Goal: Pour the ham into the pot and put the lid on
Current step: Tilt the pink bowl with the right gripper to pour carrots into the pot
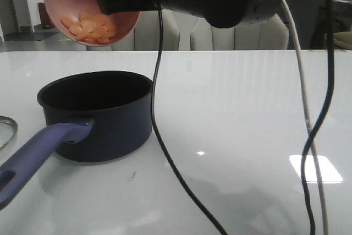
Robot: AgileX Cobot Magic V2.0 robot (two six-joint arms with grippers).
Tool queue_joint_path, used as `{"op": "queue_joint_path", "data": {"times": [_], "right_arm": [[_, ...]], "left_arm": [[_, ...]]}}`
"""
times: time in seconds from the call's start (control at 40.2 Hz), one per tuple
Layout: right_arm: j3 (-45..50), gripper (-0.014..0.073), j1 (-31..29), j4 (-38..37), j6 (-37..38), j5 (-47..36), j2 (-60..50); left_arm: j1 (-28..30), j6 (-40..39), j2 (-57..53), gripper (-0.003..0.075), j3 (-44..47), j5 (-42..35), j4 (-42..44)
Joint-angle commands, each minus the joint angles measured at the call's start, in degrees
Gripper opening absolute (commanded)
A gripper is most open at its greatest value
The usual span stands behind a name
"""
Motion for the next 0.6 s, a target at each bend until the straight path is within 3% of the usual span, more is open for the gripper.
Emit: {"op": "queue_joint_path", "data": {"times": [0.0,0.199,0.423,0.573], "right_arm": [[-1.42,0.0137,0.03,-0.08,-5.4,-11.13,-2.51],[-1.42,0.0137,0.65,-0.83,-16.69,-18.23,0.23],[-1.52,0.0137,1.35,-5.95,-28.97,-18.65,3.12],[-1.52,0.0137,1.81,-5.95,-31.46,-21.75,3.26]], "left_arm": [[-0.46,-0.22,0.49,0.0604,-1.48,-4.43,-0.27],[-0.46,-0.22,0.49,0.0604,-1.48,-4.43,-0.27],[-0.46,-0.22,0.49,0.0604,-1.48,-4.43,-0.27],[-0.46,-0.22,0.49,0.0604,-1.48,-4.43,-0.27]]}}
